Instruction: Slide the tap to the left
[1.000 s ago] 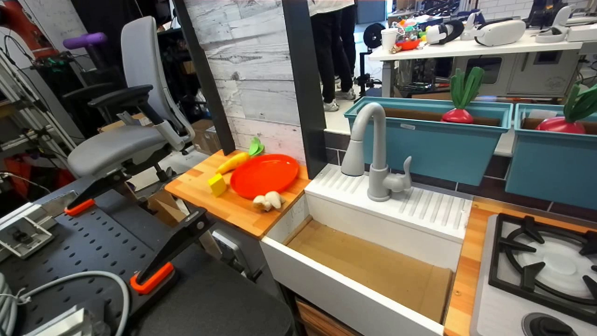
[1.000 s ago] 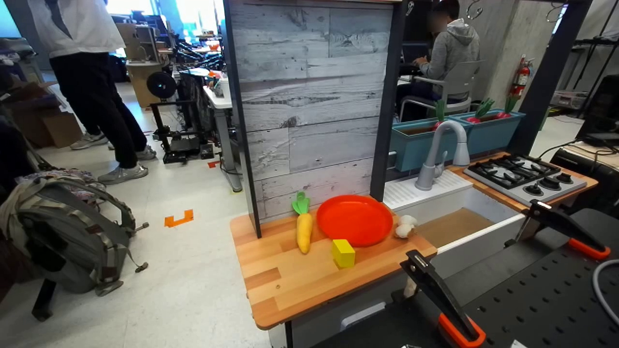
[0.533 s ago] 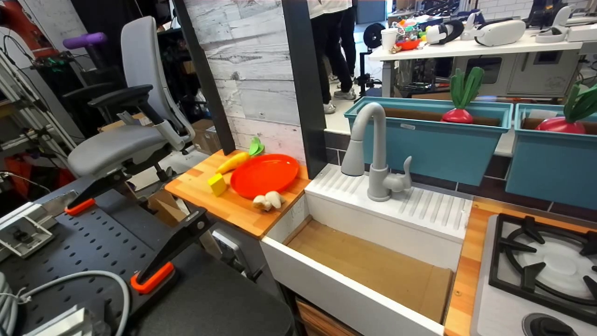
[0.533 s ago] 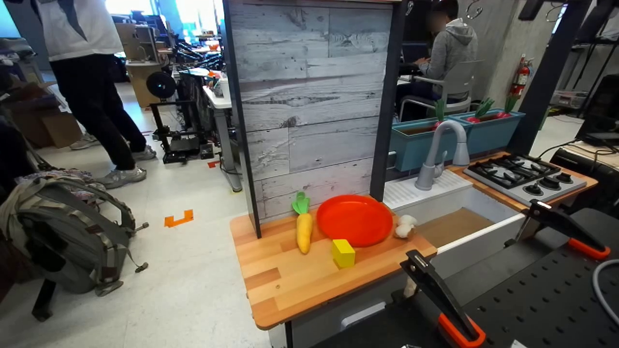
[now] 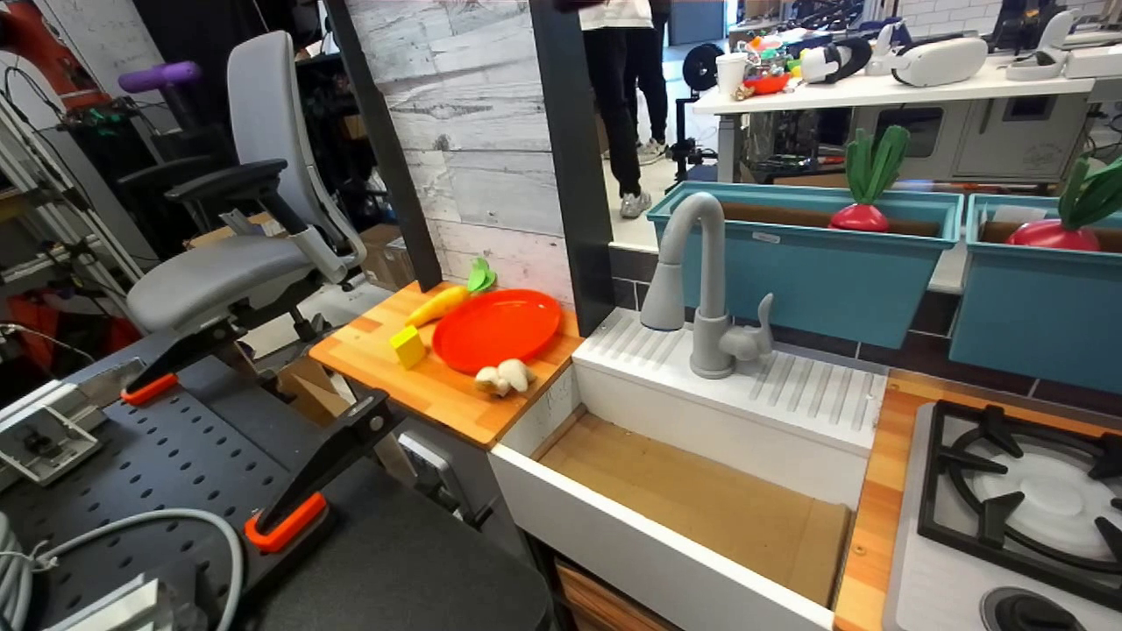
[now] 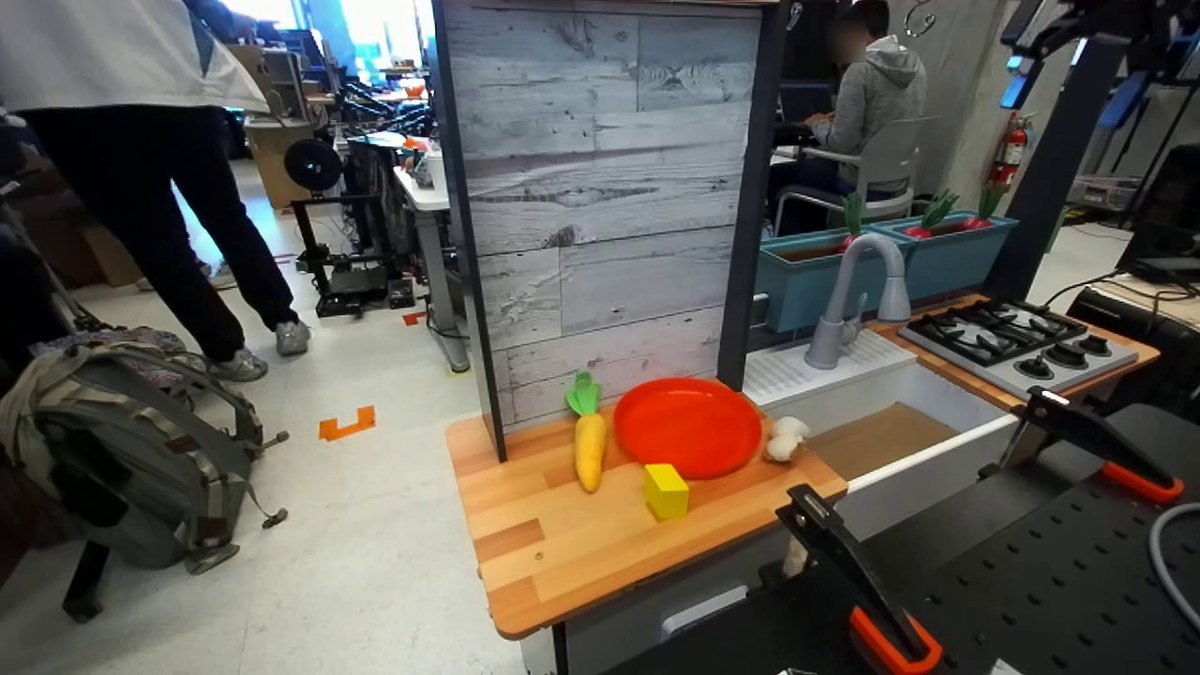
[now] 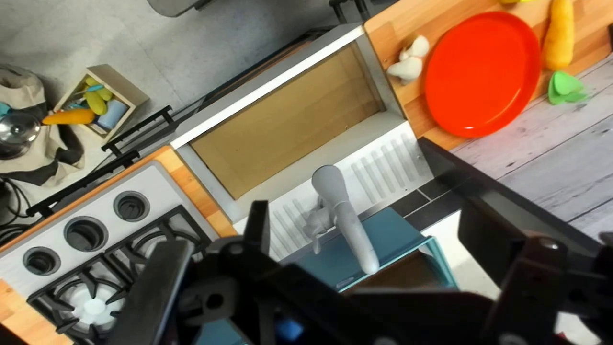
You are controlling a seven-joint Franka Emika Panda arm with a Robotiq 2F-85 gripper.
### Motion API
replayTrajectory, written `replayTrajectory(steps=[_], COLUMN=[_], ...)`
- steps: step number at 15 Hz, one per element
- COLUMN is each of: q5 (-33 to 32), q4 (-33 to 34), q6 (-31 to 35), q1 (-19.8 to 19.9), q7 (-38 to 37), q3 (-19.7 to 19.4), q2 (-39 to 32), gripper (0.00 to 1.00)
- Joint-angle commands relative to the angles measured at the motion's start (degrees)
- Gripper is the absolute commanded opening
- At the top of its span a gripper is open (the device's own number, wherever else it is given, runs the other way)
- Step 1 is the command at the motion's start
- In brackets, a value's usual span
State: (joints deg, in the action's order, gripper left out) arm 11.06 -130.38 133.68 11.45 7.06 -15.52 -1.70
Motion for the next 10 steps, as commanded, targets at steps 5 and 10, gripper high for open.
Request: replayTrajectory(steps=[5,10], q5=[-0.42,-1.91], q4=[6.03,11.31], q6=[12.44,14.87], q1=[0.85,0.19], q7=[-2.13,-4.3], q3=[2.71,4.64], q2=[-14.87,-22.11], gripper=[1.0,1.0])
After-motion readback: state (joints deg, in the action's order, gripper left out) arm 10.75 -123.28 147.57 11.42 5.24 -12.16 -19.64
